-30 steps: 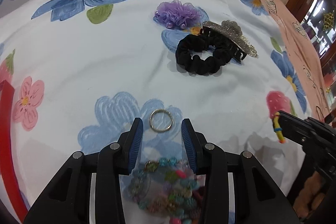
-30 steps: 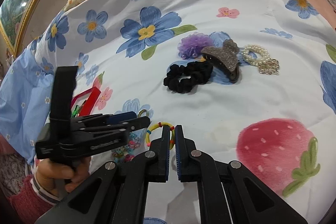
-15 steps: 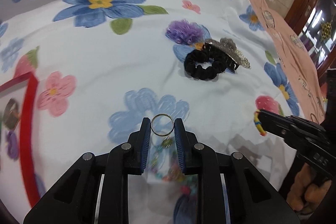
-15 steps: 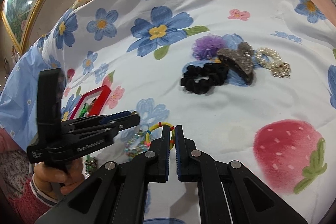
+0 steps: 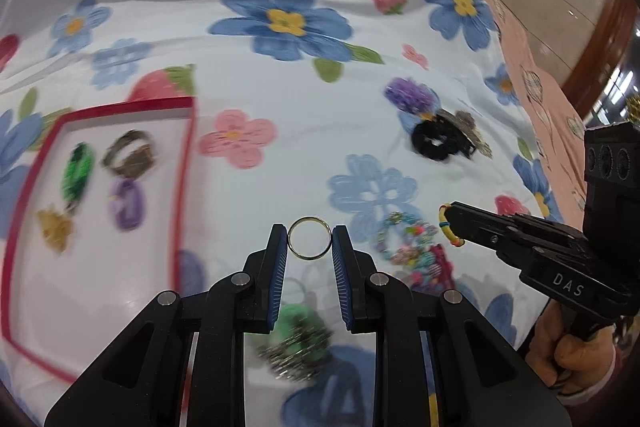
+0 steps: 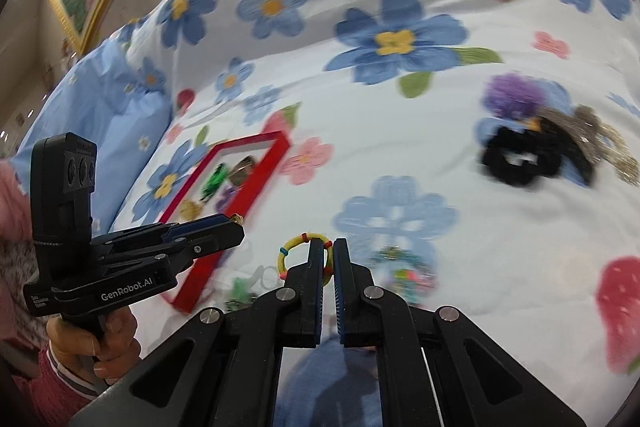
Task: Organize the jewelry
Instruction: 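Carry the gold ring with the left tool while the right tool carries the rainbow hair tie into the tray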
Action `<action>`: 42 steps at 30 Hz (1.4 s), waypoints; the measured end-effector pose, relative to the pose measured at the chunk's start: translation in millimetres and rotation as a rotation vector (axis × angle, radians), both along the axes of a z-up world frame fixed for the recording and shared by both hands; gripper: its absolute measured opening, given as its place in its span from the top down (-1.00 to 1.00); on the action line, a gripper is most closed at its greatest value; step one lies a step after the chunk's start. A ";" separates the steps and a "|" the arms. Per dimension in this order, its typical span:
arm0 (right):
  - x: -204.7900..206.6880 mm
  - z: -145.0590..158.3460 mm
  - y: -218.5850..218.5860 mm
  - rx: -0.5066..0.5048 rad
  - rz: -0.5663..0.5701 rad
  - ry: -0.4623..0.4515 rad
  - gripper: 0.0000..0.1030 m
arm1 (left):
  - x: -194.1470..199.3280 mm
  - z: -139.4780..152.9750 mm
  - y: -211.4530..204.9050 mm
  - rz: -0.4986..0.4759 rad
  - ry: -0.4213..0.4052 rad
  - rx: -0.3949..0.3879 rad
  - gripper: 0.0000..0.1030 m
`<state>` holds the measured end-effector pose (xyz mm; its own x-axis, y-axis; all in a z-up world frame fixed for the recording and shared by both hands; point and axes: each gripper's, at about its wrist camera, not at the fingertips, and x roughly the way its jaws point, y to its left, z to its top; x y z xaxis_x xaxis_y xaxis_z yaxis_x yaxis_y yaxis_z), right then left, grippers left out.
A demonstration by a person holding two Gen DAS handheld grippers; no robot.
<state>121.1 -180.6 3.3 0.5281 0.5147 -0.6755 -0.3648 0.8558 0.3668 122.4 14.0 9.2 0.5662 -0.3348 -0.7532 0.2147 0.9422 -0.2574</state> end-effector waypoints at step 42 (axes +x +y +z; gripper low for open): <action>49.0 -55.2 241.4 -0.231 0.399 0.049 0.91 | 1.1 -60.3 186.0 0.309 0.107 0.100 0.59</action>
<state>170.1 60.9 -51.9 0.2840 0.5045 -0.8153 -0.6695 0.7131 0.2081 123.5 200.0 -51.1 0.5456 -0.0808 -0.8342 -0.1081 0.9802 -0.1657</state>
